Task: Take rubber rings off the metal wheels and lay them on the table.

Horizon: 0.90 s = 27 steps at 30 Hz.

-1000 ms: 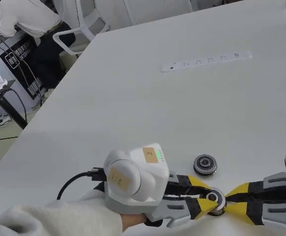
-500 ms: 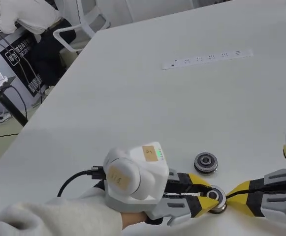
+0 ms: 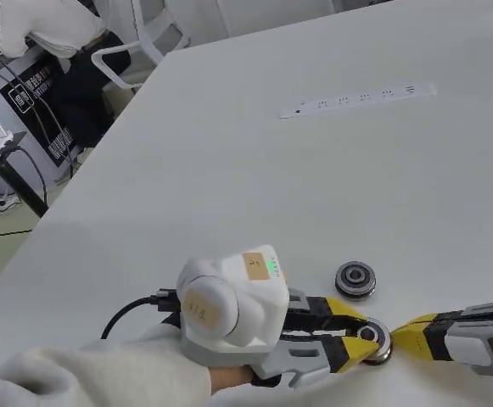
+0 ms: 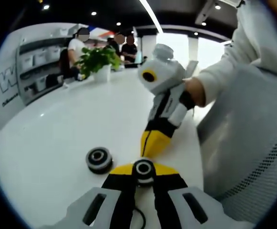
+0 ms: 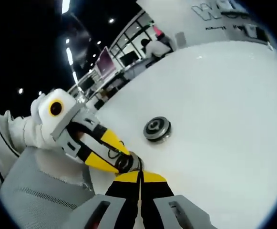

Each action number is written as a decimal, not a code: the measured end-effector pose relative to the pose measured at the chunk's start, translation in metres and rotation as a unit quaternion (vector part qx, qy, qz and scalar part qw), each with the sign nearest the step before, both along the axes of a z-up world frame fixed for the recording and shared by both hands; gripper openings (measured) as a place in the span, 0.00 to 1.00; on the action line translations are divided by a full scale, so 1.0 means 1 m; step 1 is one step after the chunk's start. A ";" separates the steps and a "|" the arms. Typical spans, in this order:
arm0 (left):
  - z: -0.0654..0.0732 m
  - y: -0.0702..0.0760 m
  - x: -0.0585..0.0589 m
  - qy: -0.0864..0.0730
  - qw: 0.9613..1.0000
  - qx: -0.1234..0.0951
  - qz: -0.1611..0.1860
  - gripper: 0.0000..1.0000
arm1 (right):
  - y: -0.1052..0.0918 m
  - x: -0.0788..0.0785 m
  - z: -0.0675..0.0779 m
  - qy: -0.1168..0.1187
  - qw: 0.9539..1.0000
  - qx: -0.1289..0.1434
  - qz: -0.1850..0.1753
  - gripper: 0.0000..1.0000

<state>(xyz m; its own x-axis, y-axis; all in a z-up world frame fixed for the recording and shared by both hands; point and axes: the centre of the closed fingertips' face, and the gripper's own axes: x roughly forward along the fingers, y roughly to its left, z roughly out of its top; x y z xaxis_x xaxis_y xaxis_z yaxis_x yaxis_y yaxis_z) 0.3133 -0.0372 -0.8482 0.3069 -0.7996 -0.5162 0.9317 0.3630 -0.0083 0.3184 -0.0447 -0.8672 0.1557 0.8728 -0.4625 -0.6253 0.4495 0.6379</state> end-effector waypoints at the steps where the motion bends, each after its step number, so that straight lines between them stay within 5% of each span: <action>1: 0.000 0.000 0.000 -0.001 1.000 0.000 -0.001 0.14 | 0.000 0.000 0.000 0.016 1.000 0.013 -0.010 0.00; 5: 0.000 0.000 0.000 -0.002 1.000 0.000 -0.002 0.14 | -0.001 -0.002 0.004 0.064 0.996 0.054 -0.032 0.00; 8: 0.000 0.000 0.000 -0.002 1.000 -0.003 -0.002 0.14 | 0.000 0.000 0.014 0.108 0.987 0.109 -0.049 0.00; 10: 0.000 0.000 0.000 -0.002 1.000 -0.005 -0.002 0.14 | -0.001 -0.002 0.010 0.093 0.990 0.099 -0.041 0.00; 27: -0.001 0.000 -0.001 -0.001 1.000 -0.009 -0.007 0.14 | 0.004 -0.009 0.021 0.090 0.989 0.119 -0.002 0.00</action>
